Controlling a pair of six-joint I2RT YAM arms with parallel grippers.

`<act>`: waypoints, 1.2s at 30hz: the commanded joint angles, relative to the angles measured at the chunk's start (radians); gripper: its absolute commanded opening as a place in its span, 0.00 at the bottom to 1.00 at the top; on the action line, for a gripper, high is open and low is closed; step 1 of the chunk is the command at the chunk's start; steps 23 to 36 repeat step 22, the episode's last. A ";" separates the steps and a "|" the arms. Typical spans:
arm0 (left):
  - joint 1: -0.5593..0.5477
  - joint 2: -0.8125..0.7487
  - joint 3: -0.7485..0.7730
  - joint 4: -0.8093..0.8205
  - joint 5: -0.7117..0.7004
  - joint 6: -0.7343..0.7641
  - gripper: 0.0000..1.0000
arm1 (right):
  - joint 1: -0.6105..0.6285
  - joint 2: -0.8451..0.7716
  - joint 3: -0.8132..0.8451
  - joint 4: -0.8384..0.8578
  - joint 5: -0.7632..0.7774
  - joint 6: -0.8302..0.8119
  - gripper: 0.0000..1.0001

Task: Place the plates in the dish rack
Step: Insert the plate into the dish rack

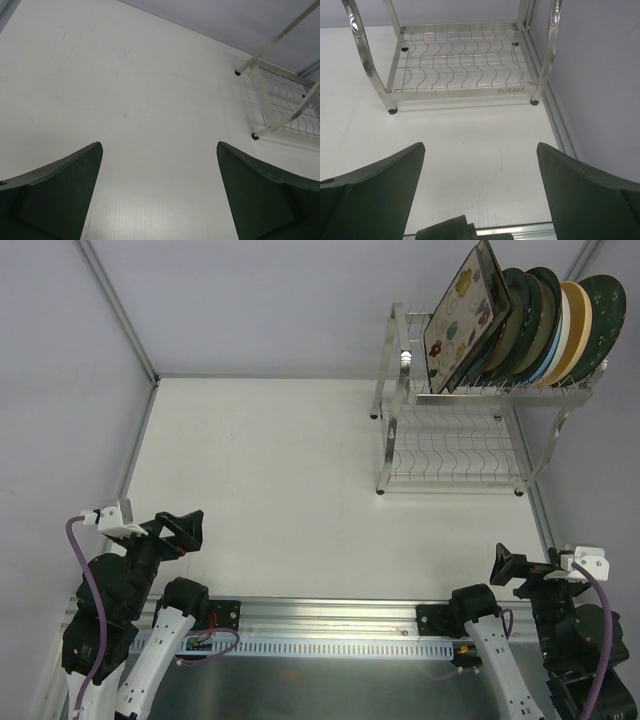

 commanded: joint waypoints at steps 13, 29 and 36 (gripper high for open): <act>-0.007 -0.005 0.020 0.011 0.042 -0.013 0.99 | 0.007 -0.088 0.005 0.011 -0.004 0.013 1.00; -0.009 -0.005 0.020 0.011 0.048 -0.012 0.99 | 0.006 -0.088 -0.004 0.022 0.005 0.007 1.00; -0.009 -0.005 0.020 0.011 0.048 -0.012 0.99 | 0.006 -0.088 -0.004 0.022 0.005 0.007 1.00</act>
